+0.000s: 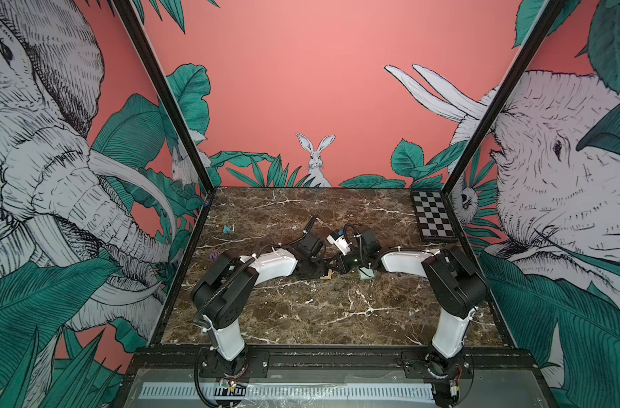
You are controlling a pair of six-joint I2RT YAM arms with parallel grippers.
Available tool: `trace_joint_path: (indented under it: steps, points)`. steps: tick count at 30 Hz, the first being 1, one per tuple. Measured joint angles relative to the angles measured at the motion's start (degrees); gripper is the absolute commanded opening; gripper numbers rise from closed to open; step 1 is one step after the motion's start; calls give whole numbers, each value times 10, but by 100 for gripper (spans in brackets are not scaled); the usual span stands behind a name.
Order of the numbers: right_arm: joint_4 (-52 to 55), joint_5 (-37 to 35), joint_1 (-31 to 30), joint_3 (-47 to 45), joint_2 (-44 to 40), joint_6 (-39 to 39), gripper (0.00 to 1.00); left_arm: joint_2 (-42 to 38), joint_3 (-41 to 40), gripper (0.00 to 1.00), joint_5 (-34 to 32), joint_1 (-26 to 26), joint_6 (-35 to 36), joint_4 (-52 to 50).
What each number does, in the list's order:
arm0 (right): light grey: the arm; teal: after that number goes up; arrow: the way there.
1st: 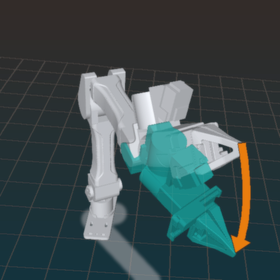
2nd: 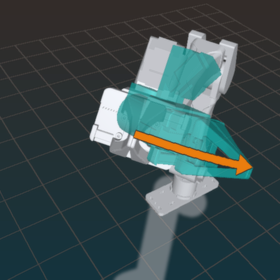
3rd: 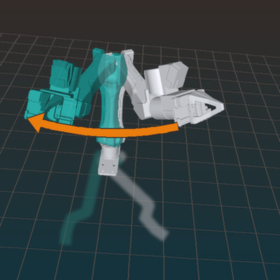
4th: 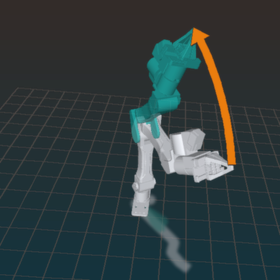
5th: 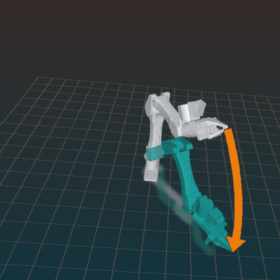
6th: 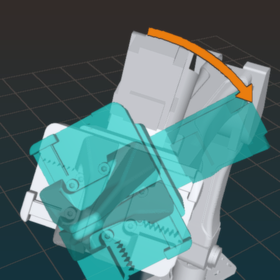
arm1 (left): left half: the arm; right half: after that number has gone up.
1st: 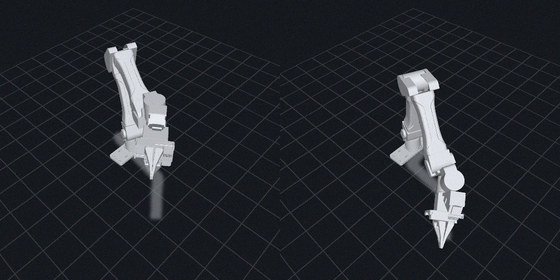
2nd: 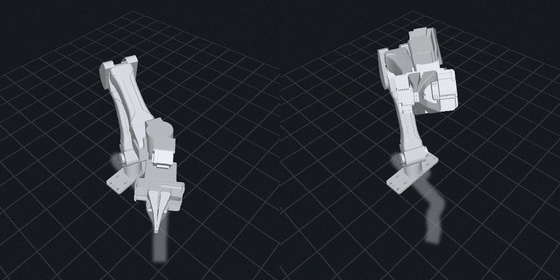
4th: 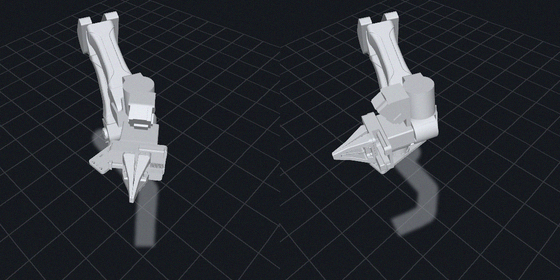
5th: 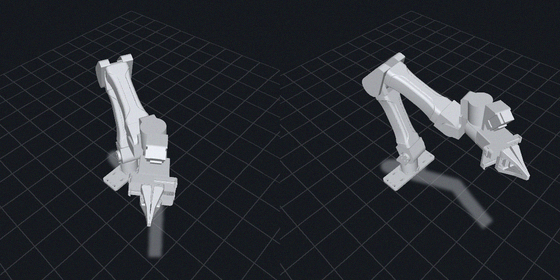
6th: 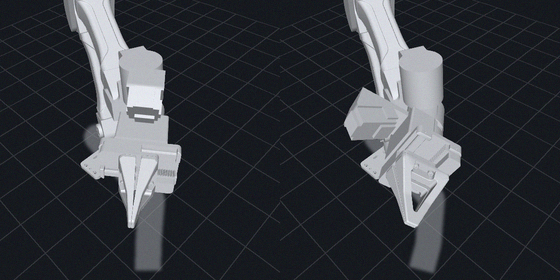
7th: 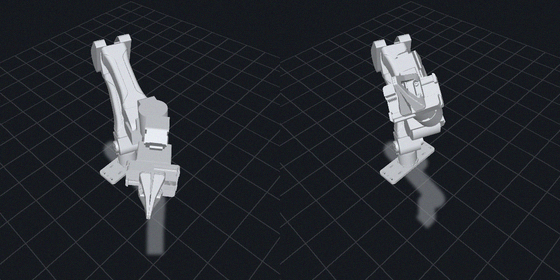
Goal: Take the rings out of the lift-off lid box
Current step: Take out the ring from the jewelry box.
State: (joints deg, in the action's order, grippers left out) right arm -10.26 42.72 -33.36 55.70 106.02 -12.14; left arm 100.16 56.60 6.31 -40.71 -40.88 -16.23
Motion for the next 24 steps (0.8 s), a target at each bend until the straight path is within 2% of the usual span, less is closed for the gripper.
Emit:
trace_joint_path:
  steps: [18,24]
  points:
    - [-89,19,34,-30,-17,-81,0,-4,15,12,-30,0,30,-62]
    - [-40,-5,46,-48,-34,-63,0,-5,33,14,-56,0,59,-109]
